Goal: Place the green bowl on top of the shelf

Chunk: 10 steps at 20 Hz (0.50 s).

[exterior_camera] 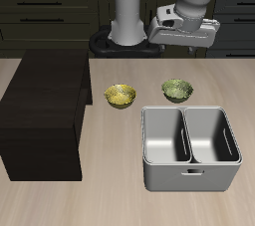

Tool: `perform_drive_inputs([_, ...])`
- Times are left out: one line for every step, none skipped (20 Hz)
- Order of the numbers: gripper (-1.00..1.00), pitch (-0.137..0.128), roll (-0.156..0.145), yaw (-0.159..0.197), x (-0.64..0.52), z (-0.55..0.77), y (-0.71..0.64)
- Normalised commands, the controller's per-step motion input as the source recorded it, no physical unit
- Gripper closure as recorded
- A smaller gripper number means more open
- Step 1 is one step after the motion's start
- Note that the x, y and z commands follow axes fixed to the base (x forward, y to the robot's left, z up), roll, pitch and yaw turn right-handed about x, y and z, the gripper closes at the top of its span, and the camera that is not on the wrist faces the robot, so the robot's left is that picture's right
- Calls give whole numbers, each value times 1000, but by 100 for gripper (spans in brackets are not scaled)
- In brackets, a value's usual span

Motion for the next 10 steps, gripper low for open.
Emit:
perform_drive_inputs([-100, 81, 67, -76, -7, -399, 90])
perform_drive_inputs([-100, 0, 0, 0, 43, 24, -20])
perform_drive_inputs([-100, 1, -20, 36, -17, -307, 56])
perform_drive_inputs([-100, 1, -8, 4, -25, -340, 49])
perform_drive_inputs([-100, 90, 26, -82, -47, -372, 62])
perform_drive_inputs([-100, -58, 37, 55, -96, -254, 128])
perform_drive_inputs([-100, -37, -56, 24, 39, -233, -161])
perform_drive_inputs([-100, 37, 13, -40, -31, -267, 10])
perform_drive_inputs([-100, 0, 0, 0, 0, 0, 0])
perform_drive_inputs([-100, 8, 30, 42, -19, -614, 2])
